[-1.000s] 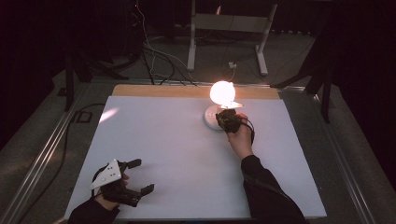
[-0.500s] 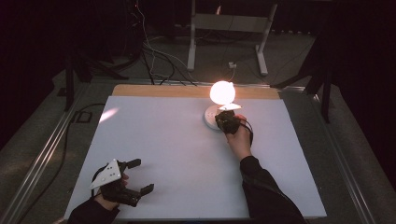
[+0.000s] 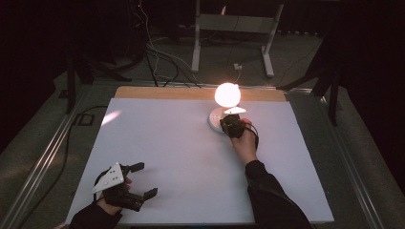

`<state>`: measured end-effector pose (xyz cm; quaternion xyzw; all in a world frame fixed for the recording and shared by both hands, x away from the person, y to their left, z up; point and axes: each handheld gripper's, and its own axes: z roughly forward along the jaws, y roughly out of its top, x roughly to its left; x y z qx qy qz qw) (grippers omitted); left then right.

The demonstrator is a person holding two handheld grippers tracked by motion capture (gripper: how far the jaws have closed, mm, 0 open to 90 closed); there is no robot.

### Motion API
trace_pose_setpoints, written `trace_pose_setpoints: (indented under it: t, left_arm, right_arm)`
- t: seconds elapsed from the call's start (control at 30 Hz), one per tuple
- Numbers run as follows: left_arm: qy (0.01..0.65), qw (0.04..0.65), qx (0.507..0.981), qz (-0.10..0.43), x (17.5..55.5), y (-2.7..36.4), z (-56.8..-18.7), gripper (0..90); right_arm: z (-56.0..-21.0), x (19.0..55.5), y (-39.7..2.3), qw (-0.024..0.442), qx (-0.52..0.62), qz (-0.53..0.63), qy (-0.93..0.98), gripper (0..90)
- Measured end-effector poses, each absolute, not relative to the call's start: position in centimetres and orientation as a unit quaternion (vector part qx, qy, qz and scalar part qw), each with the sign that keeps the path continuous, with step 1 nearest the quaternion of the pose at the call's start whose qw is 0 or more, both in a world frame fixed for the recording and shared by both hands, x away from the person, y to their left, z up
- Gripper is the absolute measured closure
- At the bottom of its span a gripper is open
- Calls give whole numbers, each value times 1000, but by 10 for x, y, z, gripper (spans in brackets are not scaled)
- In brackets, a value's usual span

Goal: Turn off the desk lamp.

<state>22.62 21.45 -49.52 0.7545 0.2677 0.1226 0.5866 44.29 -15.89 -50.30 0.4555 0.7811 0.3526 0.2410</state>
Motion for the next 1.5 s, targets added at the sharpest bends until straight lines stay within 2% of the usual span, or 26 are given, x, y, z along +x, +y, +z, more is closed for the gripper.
trace_pose_setpoints:
  t: [0.7,1.5]
  left_arm:
    - [267,586,754,125,226,215,-495,5]
    - [268,588,753,123,226,215,-495,5]
  right_arm:
    - [-476,442,-162,248,456,365,773,900]
    - [-501,445,-156,234,461,348,782,900]
